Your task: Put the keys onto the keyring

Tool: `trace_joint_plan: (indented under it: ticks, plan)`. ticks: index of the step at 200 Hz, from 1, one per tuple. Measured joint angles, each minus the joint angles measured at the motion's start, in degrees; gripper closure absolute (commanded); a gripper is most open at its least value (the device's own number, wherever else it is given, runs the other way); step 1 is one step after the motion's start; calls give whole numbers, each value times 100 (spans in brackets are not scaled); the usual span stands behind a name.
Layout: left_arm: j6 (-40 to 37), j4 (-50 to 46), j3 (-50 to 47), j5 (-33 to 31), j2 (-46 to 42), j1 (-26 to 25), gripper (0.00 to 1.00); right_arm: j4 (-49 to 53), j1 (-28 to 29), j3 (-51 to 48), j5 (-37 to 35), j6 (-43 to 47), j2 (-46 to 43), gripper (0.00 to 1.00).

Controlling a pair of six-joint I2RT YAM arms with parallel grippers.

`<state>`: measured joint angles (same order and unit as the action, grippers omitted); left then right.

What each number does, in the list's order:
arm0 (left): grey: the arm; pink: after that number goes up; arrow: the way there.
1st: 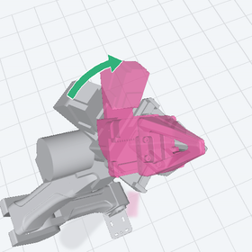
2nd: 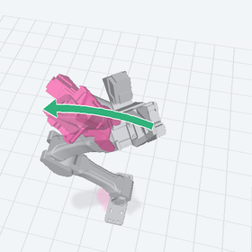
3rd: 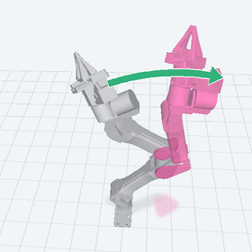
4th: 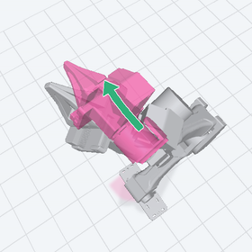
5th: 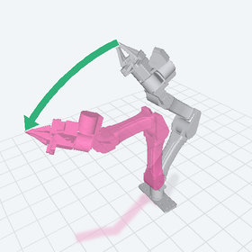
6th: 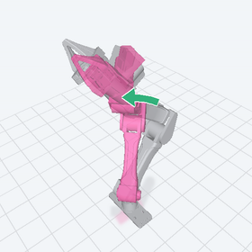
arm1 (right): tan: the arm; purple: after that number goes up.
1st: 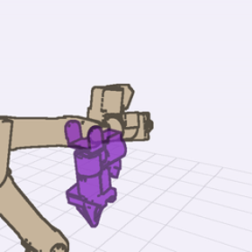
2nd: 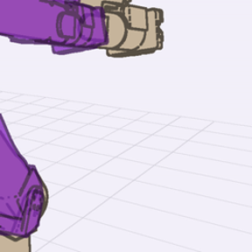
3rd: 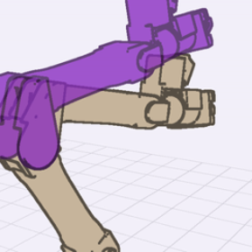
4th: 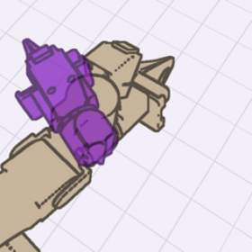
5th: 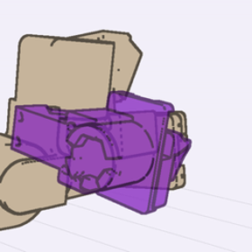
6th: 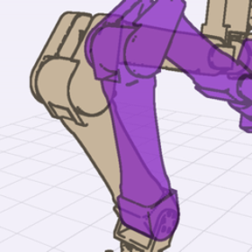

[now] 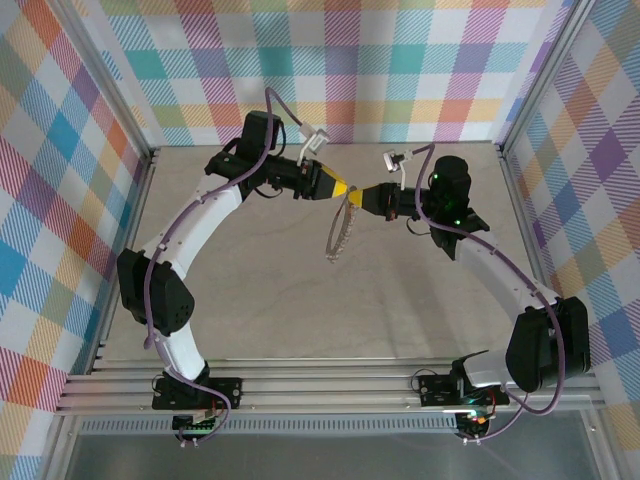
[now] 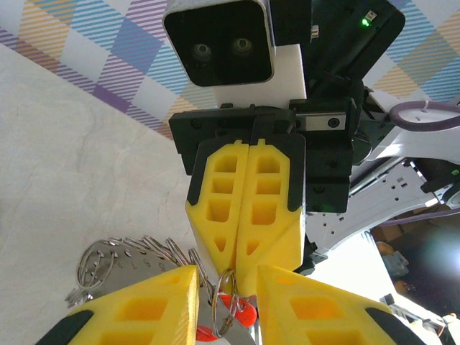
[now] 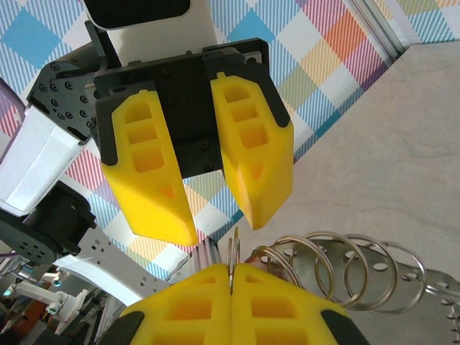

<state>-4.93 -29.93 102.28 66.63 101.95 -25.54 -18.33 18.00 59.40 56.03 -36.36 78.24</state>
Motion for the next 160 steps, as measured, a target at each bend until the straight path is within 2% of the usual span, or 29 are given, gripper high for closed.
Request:
trace_joint_plan:
  ticks: [43,66,101,119,144,153,160]
  plan:
    - [-136,-175,105,20,83,-52,73,-2,0,0,-2,0,0,100]
    - [-203,-260,107,26,109,-74,77,0,-4,0,-2,0,0,100]
    - [-243,-308,111,26,146,-96,89,0,-4,0,2,0,4,100]
    - [-236,-315,120,20,160,-94,100,0,-11,0,2,0,4,100]
    - [-199,-282,149,-13,162,-101,100,-7,-22,0,2,0,4,100]
    - [-125,-240,142,-46,162,-103,100,-4,-39,0,-9,0,4,85]
    - [-35,-138,118,-87,160,-107,100,0,-44,0,-50,-17,4,81]
